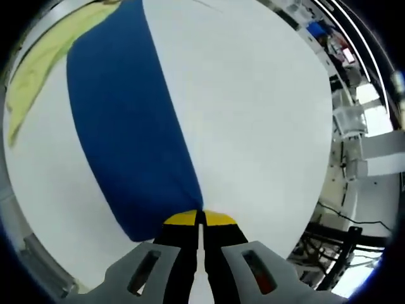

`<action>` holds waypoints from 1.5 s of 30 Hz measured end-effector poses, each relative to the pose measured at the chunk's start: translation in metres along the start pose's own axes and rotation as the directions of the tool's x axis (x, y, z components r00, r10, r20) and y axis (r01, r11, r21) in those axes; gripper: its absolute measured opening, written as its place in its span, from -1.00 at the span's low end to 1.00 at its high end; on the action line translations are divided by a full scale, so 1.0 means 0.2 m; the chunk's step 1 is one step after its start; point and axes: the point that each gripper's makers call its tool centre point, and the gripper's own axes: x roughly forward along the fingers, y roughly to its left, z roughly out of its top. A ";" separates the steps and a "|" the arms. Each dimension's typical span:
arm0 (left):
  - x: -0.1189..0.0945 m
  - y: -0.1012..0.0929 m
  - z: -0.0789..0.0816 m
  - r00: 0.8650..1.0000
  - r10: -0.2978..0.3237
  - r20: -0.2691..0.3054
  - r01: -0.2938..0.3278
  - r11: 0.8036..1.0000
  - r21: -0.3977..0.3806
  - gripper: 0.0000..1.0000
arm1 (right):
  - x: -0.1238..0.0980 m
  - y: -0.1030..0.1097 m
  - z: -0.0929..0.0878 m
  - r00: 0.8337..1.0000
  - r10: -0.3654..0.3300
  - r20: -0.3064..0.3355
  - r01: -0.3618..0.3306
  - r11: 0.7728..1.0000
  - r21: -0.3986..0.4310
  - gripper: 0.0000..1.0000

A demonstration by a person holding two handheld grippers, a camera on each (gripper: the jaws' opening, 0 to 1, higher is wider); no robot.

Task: Fold the garment on the visible template until the final outline fits inside the template.

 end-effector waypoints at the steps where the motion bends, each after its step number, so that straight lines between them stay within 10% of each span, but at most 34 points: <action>1: 0.00 0.00 0.00 1.000 0.000 -0.001 0.000 1.000 0.001 0.96 | 0.00 0.00 0.00 1.000 -0.001 -0.001 0.001 1.000 0.000 -0.95; 45: 0.04 0.01 0.02 1.000 0.002 -0.020 -0.002 1.000 0.006 0.96 | 0.05 -0.12 0.04 1.000 -0.022 -0.006 0.022 1.000 -0.005 -0.95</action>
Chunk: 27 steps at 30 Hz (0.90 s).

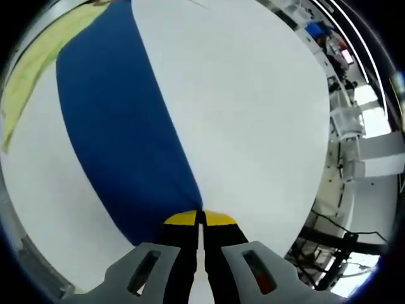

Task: Fold the garment on the visible template until the final outline fits inside the template.

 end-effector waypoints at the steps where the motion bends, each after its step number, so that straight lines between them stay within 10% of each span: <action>1: 0.00 0.00 0.00 1.000 0.000 -0.001 0.000 1.000 0.000 0.96 | 0.00 0.00 0.00 1.000 0.000 0.000 0.000 1.000 -0.001 -0.95; 27: -0.01 -0.02 0.02 1.000 -0.010 0.020 0.010 1.000 0.013 0.96 | -0.08 0.02 -0.05 1.000 -0.009 0.003 0.009 0.998 0.062 -0.88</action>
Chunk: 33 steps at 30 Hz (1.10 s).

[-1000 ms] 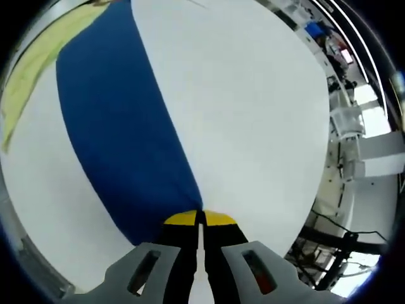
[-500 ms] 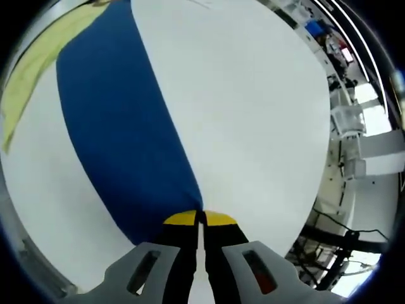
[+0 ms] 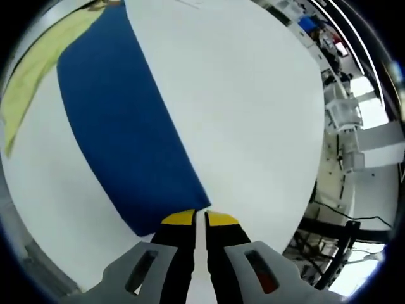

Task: Fold the garment on the visible template until the final outline fits inside the template.

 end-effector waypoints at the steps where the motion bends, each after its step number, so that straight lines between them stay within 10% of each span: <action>1: 0.00 0.00 0.00 1.000 0.000 0.002 0.000 1.000 0.000 0.96 | -0.01 0.01 0.00 1.000 0.001 0.004 -0.001 1.000 0.007 -0.87; 33: -0.11 -0.05 0.02 0.998 -0.003 0.056 0.001 0.999 0.046 0.97 | -0.25 0.35 0.12 0.963 0.068 0.260 -0.124 0.971 0.204 -0.35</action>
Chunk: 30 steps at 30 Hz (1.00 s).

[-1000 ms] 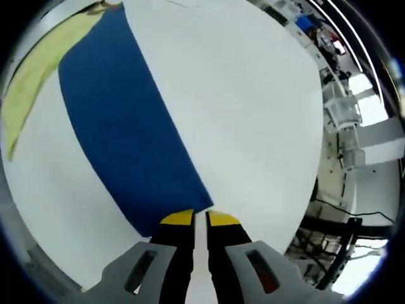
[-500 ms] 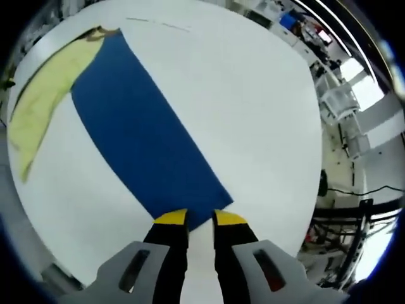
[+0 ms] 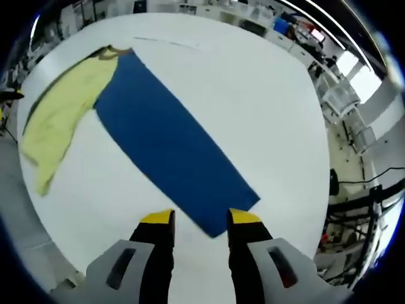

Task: Fold the garment on the visible template until the final outline fits inside the template.

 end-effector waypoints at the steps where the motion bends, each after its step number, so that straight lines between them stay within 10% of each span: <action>1: -0.01 0.00 0.00 1.000 0.000 0.004 0.000 1.000 0.000 0.97 | -0.01 0.03 0.01 1.000 0.004 0.008 -0.004 1.000 0.000 -0.34; 30: -0.13 -0.04 -0.04 0.999 0.010 0.038 -0.011 1.000 0.025 0.96 | -0.20 0.44 0.07 0.978 0.105 0.183 -0.111 0.994 0.022 0.24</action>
